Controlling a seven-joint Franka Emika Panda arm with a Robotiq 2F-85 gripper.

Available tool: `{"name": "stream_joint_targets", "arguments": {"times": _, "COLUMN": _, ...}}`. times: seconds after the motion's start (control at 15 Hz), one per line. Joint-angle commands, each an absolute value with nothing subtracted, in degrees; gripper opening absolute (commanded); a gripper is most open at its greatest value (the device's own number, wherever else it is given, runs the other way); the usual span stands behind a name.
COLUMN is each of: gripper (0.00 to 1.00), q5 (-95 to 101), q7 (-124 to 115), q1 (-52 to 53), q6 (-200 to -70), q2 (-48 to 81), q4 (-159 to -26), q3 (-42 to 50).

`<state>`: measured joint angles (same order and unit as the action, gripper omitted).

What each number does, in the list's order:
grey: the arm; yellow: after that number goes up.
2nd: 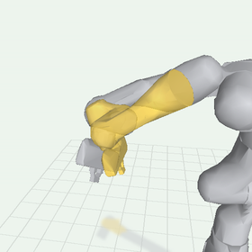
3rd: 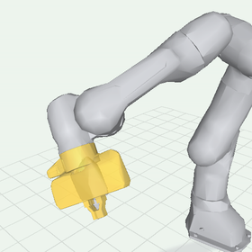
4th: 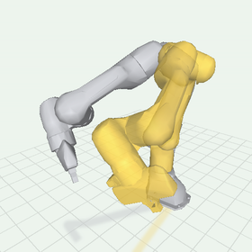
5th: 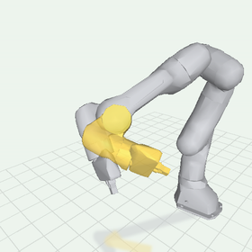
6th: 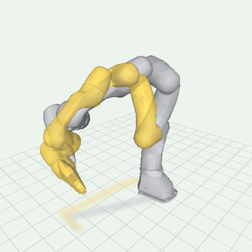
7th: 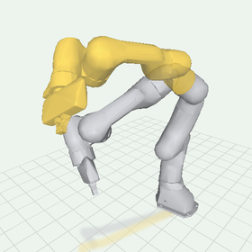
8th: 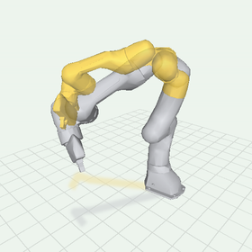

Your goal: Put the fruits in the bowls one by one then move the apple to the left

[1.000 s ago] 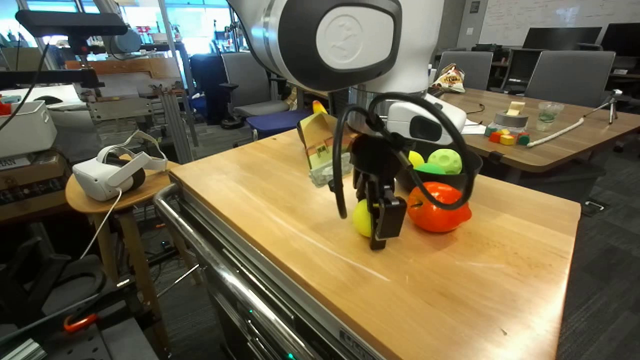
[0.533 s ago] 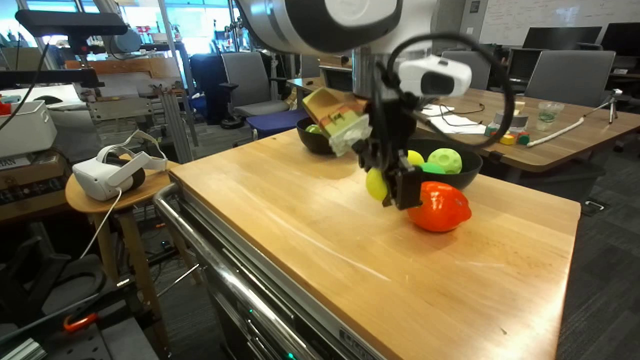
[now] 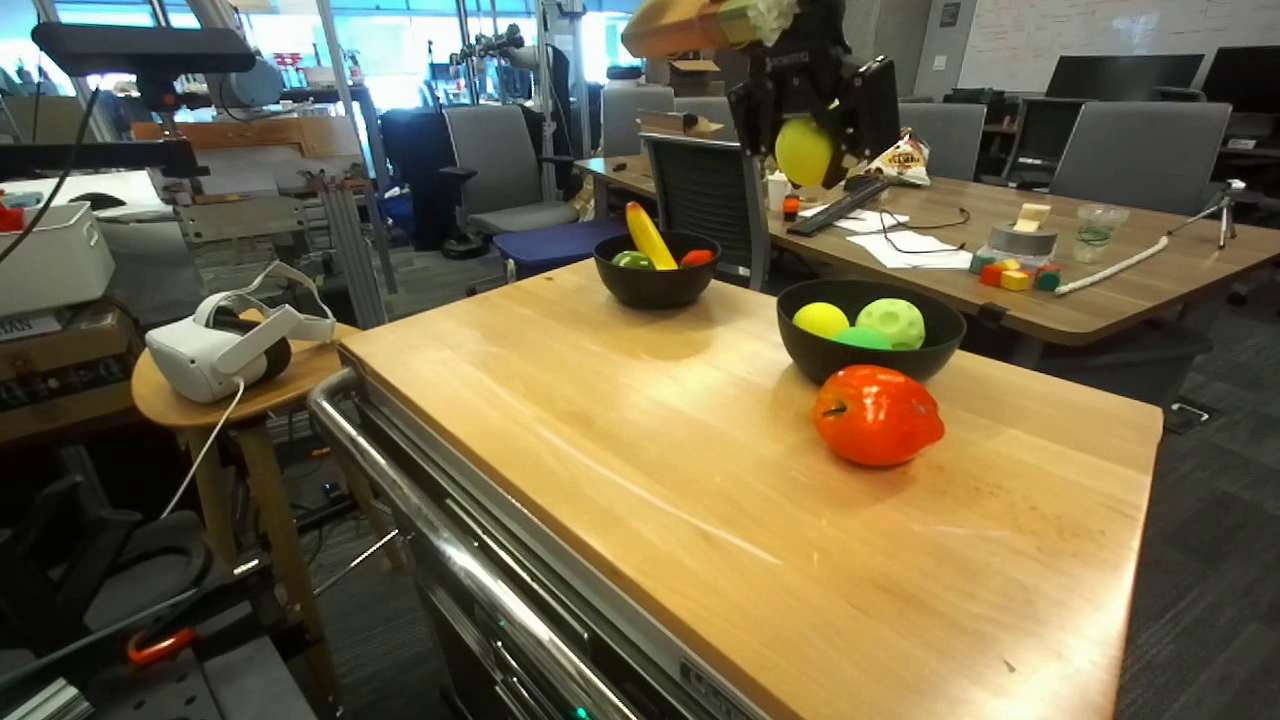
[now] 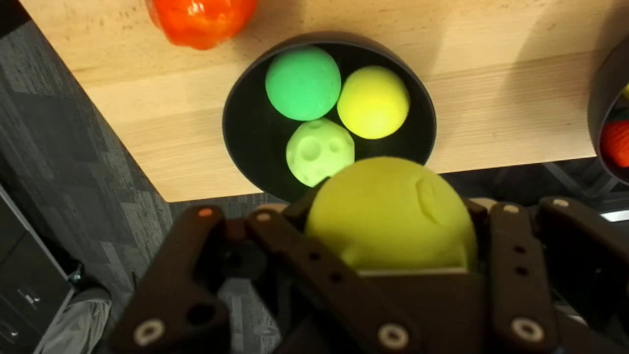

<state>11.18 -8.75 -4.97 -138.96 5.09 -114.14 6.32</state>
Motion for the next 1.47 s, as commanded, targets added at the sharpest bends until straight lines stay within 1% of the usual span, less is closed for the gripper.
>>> {"name": "stream_joint_targets", "arguments": {"times": 0.0, "gripper": 0.10, "q5": 5.0, "q7": -1.4, "q1": -6.2, "q6": -138.7, "q2": 13.6, "q4": -106.1, "q3": 5.9}}
{"name": "stream_joint_targets", "arguments": {"times": 0.27, "gripper": 0.10, "q5": -0.5, "q7": 5.1, "q1": -8.3, "q6": -135.3, "q2": 19.7, "q4": -100.8, "q3": 5.4}}
{"name": "stream_joint_targets", "arguments": {"times": 0.33, "gripper": 0.14, "q5": -1.0, "q7": 6.3, "q1": -8.9, "q6": -134.5, "q2": 20.8, "q4": -99.7, "q3": 5.4}}
{"name": "stream_joint_targets", "arguments": {"times": 0.4, "gripper": 0.27, "q5": -1.1, "q7": 7.3, "q1": -9.3, "q6": -133.8, "q2": 21.6, "q4": -98.6, "q3": 5.4}}
{"name": "stream_joint_targets", "arguments": {"times": 0.47, "gripper": 0.59, "q5": -1.2, "q7": 8.0, "q1": -9.7, "q6": -133.0, "q2": 22.1, "q4": -97.8, "q3": 5.5}}
{"name": "stream_joint_targets", "arguments": {"times": 0.6, "gripper": 0.60, "q5": -1.3, "q7": 8.7, "q1": -10.5, "q6": -131.6, "q2": 22.7, "q4": -96.4, "q3": 5.5}}
{"name": "stream_joint_targets", "arguments": {"times": 0.8, "gripper": 0.81, "q5": -1.5, "q7": 8.9, "q1": -11.1, "q6": -130.2, "q2": 21.7, "q4": -96.1, "q3": 5.6}}
{"name": "stream_joint_targets", "arguments": {"times": 0.87, "gripper": 0.91, "q5": -1.9, "q7": 8.8, "q1": -11.3, "q6": -129.8, "q2": 21.1, "q4": -96.3, "q3": 5.5}}
{"name": "stream_joint_targets", "arguments": {"times": 0.93, "gripper": 0.99, "q5": -2.5, "q7": 8.6, "q1": -11.4, "q6": -129.7, "q2": 20.4, "q4": -96.7, "q3": 5.4}}
{"name": "stream_joint_targets", "arguments": {"times": 1.0, "gripper": 1.00, "q5": -3.1, "q7": 8.3, "q1": -11.4, "q6": -129.6, "q2": 19.5, "q4": -97.3, "q3": 5.4}}
{"name": "stream_joint_targets", "arguments": {"times": 1.27, "gripper": 1.00, "q5": -3.0, "q7": 6.9, "q1": -11.0, "q6": -128.7, "q2": 16.6, "q4": -99.1, "q3": 6.3}}
{"name": "stream_joint_targets", "arguments": {"times": 1.4, "gripper": 1.00, "q5": -2.3, "q7": 5.7, "q1": -11.0, "q6": -125.7, "q2": 15.3, "q4": -100.0, "q3": 7.2}}
